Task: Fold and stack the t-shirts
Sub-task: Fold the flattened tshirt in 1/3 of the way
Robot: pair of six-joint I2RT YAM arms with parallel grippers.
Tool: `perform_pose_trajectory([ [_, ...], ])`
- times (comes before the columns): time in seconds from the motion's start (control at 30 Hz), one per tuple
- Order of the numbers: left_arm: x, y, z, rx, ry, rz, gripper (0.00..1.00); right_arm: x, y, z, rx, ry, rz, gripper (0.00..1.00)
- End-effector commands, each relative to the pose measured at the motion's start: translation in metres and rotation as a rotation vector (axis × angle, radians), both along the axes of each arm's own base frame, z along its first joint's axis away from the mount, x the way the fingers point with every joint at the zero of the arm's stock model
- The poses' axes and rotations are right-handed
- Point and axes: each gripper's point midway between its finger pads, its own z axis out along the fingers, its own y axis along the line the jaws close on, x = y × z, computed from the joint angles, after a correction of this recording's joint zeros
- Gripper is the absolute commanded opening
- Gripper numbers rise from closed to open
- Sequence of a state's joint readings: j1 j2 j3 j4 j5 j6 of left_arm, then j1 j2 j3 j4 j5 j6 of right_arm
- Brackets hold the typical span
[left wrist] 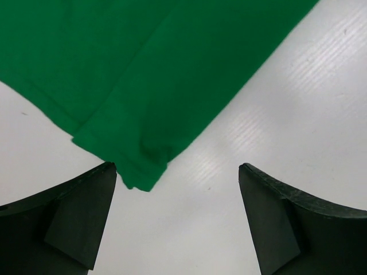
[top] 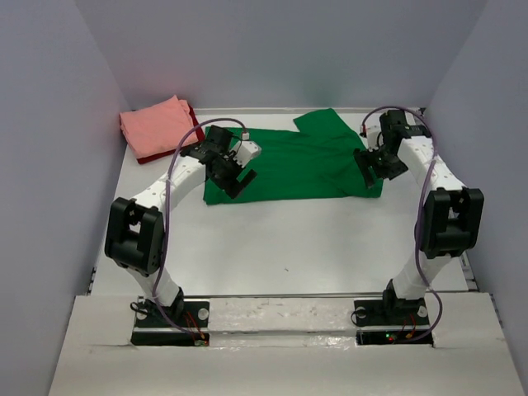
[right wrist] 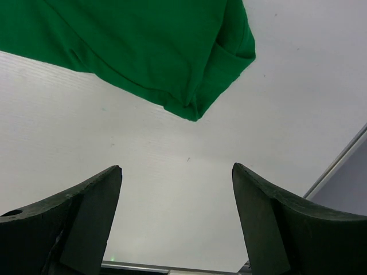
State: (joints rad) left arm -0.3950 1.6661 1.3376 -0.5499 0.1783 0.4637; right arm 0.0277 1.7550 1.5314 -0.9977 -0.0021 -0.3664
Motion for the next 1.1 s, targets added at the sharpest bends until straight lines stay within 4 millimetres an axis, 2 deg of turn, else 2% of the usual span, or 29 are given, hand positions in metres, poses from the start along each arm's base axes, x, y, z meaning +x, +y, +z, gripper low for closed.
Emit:
perform_pose_trajectory([
  [0.0, -0.02, -0.005, -0.003, -0.019, 0.041, -0.053, 0.99, 0.002, -0.002, -0.011, -0.009, -0.004, -0.027, 0.83],
  [0.27, -0.02, -0.004, -0.003, -0.015, 0.044, -0.046, 0.99, 0.004, -0.003, -0.035, -0.016, 0.059, -0.037, 0.8],
  [0.4, -0.021, -0.004, -0.004, -0.013, 0.048, -0.051, 0.99, 0.004, -0.009, -0.043, -0.051, 0.077, -0.045, 0.59],
  [0.43, -0.022, -0.004, -0.006, -0.011, 0.051, -0.052, 0.99, 0.003, -0.012, -0.046, -0.066, 0.087, -0.045, 0.51],
  [0.5, -0.023, -0.004, -0.006, -0.01, 0.053, -0.052, 0.99, 0.005, -0.014, -0.045, -0.076, 0.084, -0.049, 0.46],
  [0.73, -0.025, -0.002, -0.01, 0.008, 0.057, -0.049, 0.99, 0.009, -0.024, -0.051, -0.132, 0.108, -0.056, 0.45],
  [1.07, -0.026, -0.004, -0.012, 0.02, 0.056, -0.055, 0.99, 0.017, -0.018, -0.071, -0.103, 0.151, -0.05, 0.44],
])
